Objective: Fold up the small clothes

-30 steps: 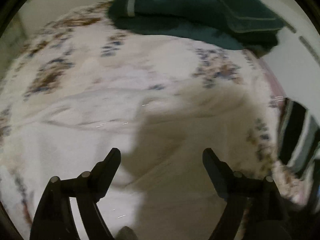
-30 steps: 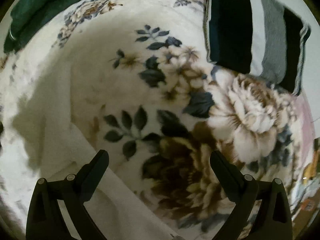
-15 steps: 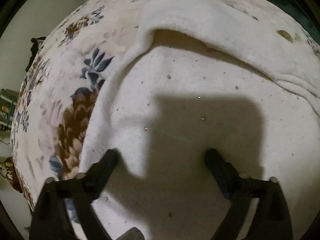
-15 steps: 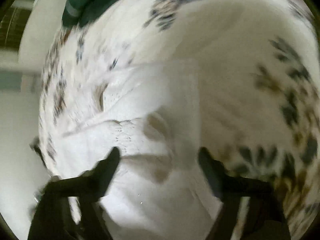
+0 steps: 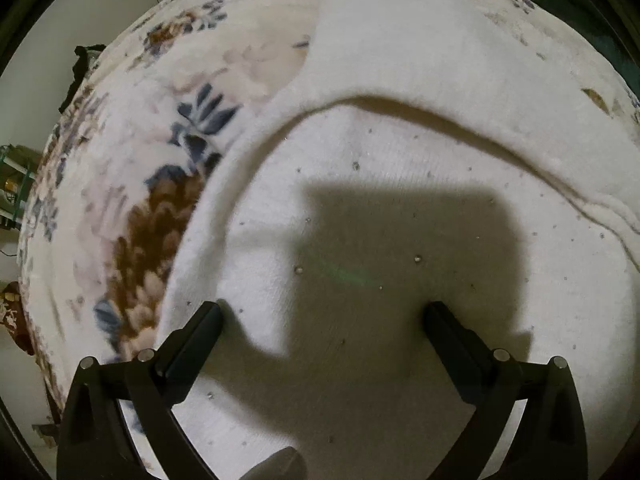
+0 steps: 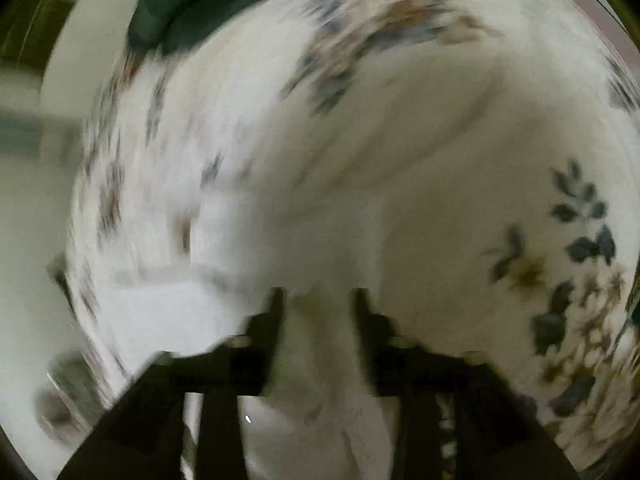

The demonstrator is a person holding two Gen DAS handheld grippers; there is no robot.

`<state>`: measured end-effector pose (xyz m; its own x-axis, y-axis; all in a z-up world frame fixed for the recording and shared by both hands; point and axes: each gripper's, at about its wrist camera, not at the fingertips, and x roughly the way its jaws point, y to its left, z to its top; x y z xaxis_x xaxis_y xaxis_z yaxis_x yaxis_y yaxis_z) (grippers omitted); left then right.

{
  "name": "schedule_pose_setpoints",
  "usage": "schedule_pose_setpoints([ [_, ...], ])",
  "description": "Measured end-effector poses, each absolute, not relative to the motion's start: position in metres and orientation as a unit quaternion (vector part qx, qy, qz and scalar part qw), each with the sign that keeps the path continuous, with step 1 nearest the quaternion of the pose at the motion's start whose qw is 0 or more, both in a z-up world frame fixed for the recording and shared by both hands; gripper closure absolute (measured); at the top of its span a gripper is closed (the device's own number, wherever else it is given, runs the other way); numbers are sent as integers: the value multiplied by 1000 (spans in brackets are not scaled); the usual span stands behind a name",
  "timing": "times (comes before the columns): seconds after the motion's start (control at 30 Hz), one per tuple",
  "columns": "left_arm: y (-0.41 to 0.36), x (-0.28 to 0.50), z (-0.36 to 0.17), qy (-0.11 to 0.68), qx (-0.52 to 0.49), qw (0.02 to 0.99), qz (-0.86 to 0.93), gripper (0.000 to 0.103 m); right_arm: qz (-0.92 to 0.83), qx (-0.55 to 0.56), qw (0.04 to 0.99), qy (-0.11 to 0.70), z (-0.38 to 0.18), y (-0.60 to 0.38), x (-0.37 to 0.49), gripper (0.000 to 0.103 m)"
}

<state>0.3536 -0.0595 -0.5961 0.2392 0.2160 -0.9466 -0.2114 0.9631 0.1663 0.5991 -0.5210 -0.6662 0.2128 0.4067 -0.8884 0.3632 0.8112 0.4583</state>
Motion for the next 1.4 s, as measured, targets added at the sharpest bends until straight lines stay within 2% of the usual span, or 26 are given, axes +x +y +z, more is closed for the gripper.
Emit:
schedule_pose_setpoints([
  [0.1, -66, 345, -581, 587, 15, 798, 133, 0, 12, 399, 668, 628, -697, -554, 607, 55],
  [0.23, -78, 337, -571, 578, 32, 806, 126, 0, 91, 439, 603, 660, -738, -536, 628, 55],
  [0.27, -83, 335, -570, 577, 36, 807, 123, 0, 104, 439, 597, 663, -742, -531, 630, 57],
  [0.3, -88, 334, -571, 579, 43, 805, 120, 0, 114, 425, 602, 666, -743, -523, 632, 96],
  [0.43, -98, 331, -573, 584, 43, 804, 104, 0, 47, 277, 711, 644, -703, -520, 650, 97],
  [0.53, -106, 329, -574, 585, 42, 805, 88, 0, -6, 265, 721, 640, -701, -541, 663, 98],
  [0.63, -116, 323, -568, 587, 38, 806, 68, 0, 19, 258, 698, 667, -712, -529, 665, 94],
  [0.67, -119, 321, -564, 587, 36, 807, 59, 0, 21, 266, 696, 667, -711, -527, 667, 88],
  [0.73, -128, 314, -553, 584, 36, 811, 32, 0, 19, 300, 684, 664, -698, -533, 652, 68],
  [0.77, -134, 309, -546, 580, 38, 814, 12, 0, 14, 311, 686, 658, -689, -536, 641, 51],
  [0.87, -147, 291, -527, 570, 56, 819, -31, 0, 9, 319, 683, 657, -654, -544, 591, 49],
  [1.0, -155, 255, -510, 562, 74, 821, -63, 0, 0, 291, 637, 714, -632, -544, 480, 49],
  [1.13, -143, 224, -515, 585, 63, 808, -30, 0, 7, 318, 565, 761, -674, -523, 370, 49],
  [1.23, -130, 195, -528, 611, 49, 790, 23, 0, 30, 392, 510, 765, -729, -506, 311, 49],
  [1.27, -128, 188, -532, 616, 49, 785, 36, 0, 43, 402, 502, 765, -740, -501, 300, 58],
  [1.3, -126, 177, -537, 626, 54, 776, 57, 0, 65, 405, 498, 764, -750, -491, 291, 97],
  [1.4, -126, 153, -541, 641, 49, 759, 104, 0, 78, 351, 524, 772, -748, -485, 266, 98],
])
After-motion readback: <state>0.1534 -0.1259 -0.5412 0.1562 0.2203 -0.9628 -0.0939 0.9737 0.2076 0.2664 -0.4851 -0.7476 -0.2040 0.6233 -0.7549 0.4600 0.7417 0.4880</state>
